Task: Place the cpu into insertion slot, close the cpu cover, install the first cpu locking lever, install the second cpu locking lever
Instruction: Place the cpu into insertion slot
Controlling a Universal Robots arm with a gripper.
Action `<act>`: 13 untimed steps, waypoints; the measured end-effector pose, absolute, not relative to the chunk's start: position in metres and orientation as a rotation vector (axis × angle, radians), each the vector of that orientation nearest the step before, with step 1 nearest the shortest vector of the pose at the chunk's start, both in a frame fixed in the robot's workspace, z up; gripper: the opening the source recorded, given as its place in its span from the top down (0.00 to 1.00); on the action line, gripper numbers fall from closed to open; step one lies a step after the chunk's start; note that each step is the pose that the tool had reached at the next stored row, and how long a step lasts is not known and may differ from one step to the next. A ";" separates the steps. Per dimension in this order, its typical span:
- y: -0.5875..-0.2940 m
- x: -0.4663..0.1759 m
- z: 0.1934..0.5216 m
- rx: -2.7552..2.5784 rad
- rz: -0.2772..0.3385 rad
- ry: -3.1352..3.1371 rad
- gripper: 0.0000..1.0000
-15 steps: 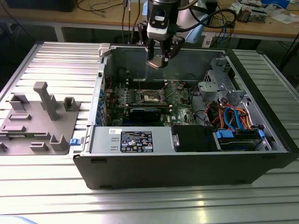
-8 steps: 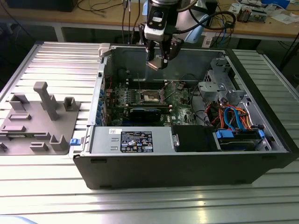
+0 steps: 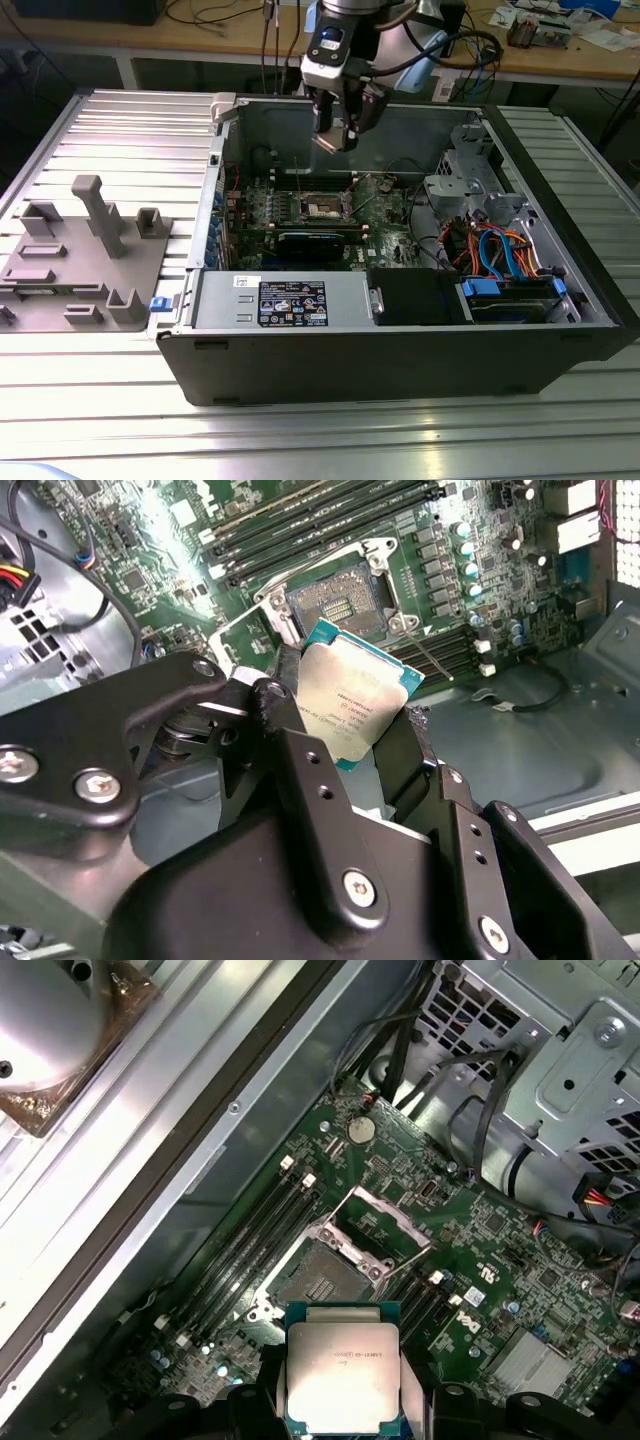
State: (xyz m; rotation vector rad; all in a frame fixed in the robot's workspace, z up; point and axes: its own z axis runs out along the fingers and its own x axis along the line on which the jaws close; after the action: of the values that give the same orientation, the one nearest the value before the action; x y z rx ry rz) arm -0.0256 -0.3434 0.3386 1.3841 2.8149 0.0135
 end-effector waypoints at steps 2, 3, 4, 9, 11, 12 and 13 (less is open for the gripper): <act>-0.343 -0.026 0.338 1.412 0.012 2.801 0.46; -0.343 -0.026 0.337 1.426 0.012 2.793 0.46; -0.343 -0.026 0.336 1.441 0.012 2.785 0.46; -0.343 -0.026 0.334 1.511 0.011 2.748 0.46; -0.343 -0.026 0.332 1.552 0.010 2.725 0.46; -0.343 -0.026 0.331 1.565 0.009 2.717 0.46; -0.343 -0.026 0.331 1.582 0.009 2.707 0.46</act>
State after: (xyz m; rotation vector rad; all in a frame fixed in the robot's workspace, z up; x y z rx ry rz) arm -0.0257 -0.3434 0.3307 1.5821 2.7072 0.0089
